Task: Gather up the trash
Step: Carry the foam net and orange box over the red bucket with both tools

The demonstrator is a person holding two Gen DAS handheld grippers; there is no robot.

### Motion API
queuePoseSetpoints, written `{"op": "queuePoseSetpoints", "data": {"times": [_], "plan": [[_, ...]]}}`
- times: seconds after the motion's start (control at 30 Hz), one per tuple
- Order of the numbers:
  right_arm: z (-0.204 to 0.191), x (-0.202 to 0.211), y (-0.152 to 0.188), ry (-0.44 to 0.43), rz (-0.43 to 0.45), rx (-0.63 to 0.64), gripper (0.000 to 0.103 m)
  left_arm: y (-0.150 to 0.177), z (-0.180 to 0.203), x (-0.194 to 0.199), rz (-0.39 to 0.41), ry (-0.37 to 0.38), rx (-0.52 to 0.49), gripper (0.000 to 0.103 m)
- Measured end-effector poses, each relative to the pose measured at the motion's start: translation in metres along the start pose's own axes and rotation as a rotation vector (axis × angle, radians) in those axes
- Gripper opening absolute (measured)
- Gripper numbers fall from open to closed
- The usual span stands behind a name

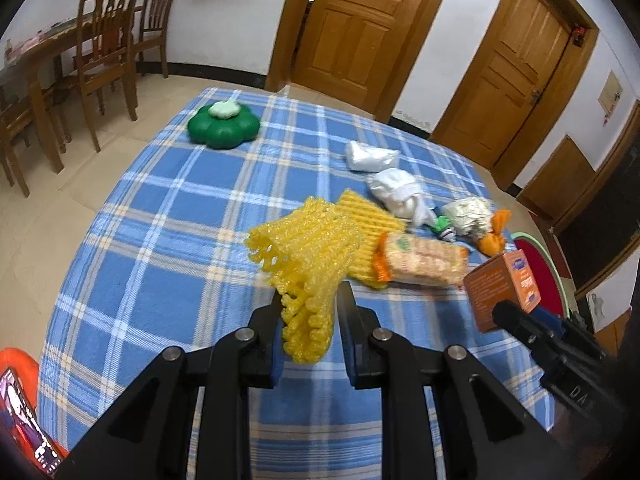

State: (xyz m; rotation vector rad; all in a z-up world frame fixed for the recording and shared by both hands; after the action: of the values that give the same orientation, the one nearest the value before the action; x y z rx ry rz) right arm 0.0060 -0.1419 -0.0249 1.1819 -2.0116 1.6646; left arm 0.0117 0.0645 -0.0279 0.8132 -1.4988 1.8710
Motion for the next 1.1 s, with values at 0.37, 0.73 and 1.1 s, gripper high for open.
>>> {"op": "queuePoseSetpoints", "data": {"times": [0.37, 0.73, 1.1], "plan": [[0.040, 0.052, -0.027, 0.082, 0.122, -0.056, 0.050, -0.017, 0.054, 0.015, 0.019, 0.093, -0.096, 0.023], [0.083, 0.089, -0.045, 0.167, 0.183, -0.107, 0.050, -0.042, 0.115, 0.026, 0.035, 0.183, -0.192, 0.023], [0.135, 0.119, -0.053, 0.242, 0.228, -0.183, 0.050, -0.060, 0.184, 0.029, 0.053, 0.242, -0.310, 0.023]]}}
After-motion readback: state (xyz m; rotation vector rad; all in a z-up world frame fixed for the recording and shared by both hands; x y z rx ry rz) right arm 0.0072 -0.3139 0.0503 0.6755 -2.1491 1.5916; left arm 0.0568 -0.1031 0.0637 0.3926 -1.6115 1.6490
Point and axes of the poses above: each gripper's, at about its wrist camera, not at the fingertips, and x roughly against the way its jaws point, z to its right, y to its underside, the point moved 4 cm from there along -x, roughly the way its jaws point, and after that the axes turned 7 degrees about -y, right-handed, at the moved point
